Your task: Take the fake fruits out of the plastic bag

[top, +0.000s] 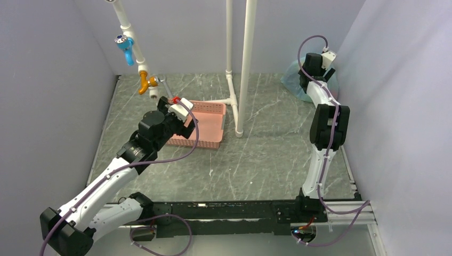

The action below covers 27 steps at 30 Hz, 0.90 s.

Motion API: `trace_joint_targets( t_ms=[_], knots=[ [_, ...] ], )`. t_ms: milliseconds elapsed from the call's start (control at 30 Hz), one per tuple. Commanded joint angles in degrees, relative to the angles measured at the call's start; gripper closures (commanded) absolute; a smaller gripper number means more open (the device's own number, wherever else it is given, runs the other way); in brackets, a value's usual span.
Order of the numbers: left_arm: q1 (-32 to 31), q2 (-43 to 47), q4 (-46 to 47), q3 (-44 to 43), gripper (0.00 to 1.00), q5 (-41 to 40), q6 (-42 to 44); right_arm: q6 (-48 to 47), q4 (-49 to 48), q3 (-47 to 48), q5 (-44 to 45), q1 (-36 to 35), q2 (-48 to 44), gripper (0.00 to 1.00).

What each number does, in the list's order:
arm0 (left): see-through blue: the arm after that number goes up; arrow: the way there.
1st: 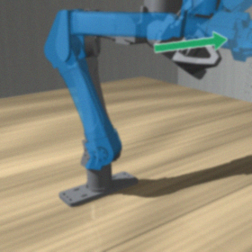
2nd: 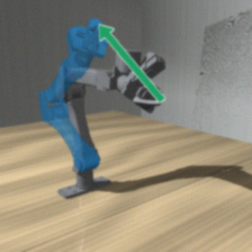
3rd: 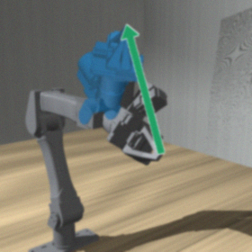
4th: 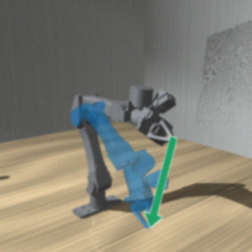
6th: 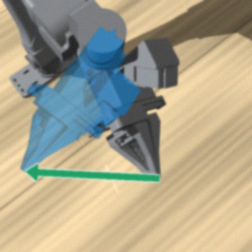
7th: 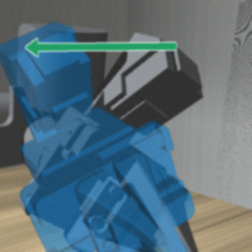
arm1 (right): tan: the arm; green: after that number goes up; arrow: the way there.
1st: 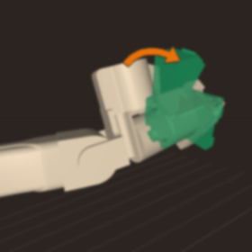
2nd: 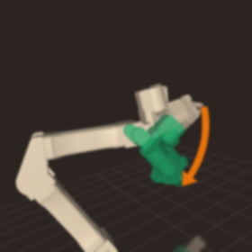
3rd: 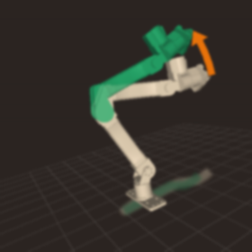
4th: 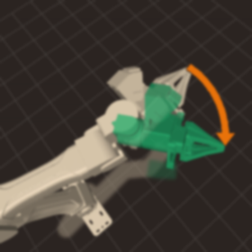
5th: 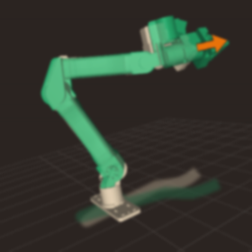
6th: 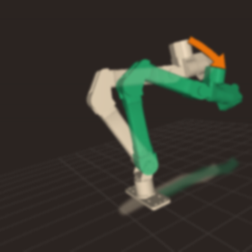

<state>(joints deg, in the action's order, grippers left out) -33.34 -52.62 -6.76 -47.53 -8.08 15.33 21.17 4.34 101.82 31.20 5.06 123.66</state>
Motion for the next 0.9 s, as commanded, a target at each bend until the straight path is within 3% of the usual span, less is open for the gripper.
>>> trace_joint_targets(
  t_ms=[0,267,567,767,867],
  knots=[
    [0.4,0.3,1.2,-2.6,0.01,1.2,-0.8,-1.8,2.9,4.7,2.5,0.5,1.3,0.17],
    [1.0,0.1,0.9,-2.7,0.02,1.3,-1.0,-1.5,4.4,6.8,3.2,0.8,3.9,0.29],
    [1.4,-0.6,0.9,-3.0,0.01,0.8,-1.1,-1.9,7.0,9.7,0.5,0.9,6.7,0.31],
    [1.7,-1.3,0.8,-3.3,0.01,1.0,-1.3,-0.4,6.0,6.4,-1.9,0.8,4.6,0.51],
    [1.9,-1.9,-0.2,-4.1,0.01,0.8,-1.6,-0.2,5.3,3.4,-3.9,0.9,2.5,0.73]
  ],
)
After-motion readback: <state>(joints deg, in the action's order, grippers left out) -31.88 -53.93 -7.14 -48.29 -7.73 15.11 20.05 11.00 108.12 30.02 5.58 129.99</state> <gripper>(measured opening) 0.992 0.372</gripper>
